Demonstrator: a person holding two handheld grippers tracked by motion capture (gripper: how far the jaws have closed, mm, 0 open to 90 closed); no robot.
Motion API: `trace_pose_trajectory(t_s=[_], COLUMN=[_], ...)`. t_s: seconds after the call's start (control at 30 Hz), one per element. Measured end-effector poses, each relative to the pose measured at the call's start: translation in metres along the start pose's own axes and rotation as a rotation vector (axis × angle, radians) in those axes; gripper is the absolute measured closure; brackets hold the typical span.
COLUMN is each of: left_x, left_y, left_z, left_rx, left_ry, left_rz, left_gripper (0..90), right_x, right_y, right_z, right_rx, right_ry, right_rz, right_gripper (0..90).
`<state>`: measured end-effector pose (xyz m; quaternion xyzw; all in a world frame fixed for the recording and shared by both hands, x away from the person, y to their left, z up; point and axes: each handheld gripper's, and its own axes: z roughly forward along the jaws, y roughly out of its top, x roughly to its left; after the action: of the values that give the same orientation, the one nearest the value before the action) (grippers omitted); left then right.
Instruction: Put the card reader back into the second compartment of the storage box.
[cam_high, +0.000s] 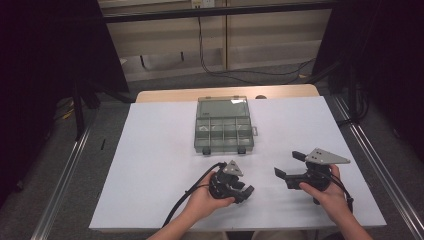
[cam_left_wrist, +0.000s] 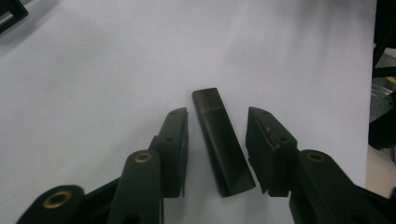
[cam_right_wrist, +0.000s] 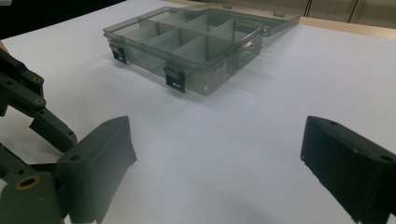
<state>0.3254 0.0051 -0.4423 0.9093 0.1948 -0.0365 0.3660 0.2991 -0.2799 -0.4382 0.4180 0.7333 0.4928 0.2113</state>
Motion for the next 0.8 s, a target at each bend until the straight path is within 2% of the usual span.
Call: trace_pose_trajectory(t_s=[0.17, 0.37, 0.57, 0.8], left_x=[-0.0014, -0.0021, -0.0037, -0.0032], left_y=[-0.0003, 0.0, 0.0034, 0.0036], left_z=[0.0013, 0.0025, 0.003, 0.0025], left_rx=[0.006, 0.016, 0.042, 0.032], left_ry=[0.005, 0.026, 0.04, 0.04], left_rz=[-0.016, -0.015, -0.025, -0.063], left_gripper=[66.3, 71.7, 73.5, 73.8], right_x=[0.0003, 0.0002, 0.0008, 0.0008], right_y=[0.0002, 0.0005, 0.0003, 0.0006], right_z=[-0.0004, -0.0006, 0.0002, -0.0006], right_rx=[0.0, -0.003, -0.005, -0.008], right_ry=[-0.002, 0.0, 0.006, 0.005], right_rz=[0.003, 0.005, 0.0, -0.001], right_gripper=[9.0, 9.0, 9.0, 9.0])
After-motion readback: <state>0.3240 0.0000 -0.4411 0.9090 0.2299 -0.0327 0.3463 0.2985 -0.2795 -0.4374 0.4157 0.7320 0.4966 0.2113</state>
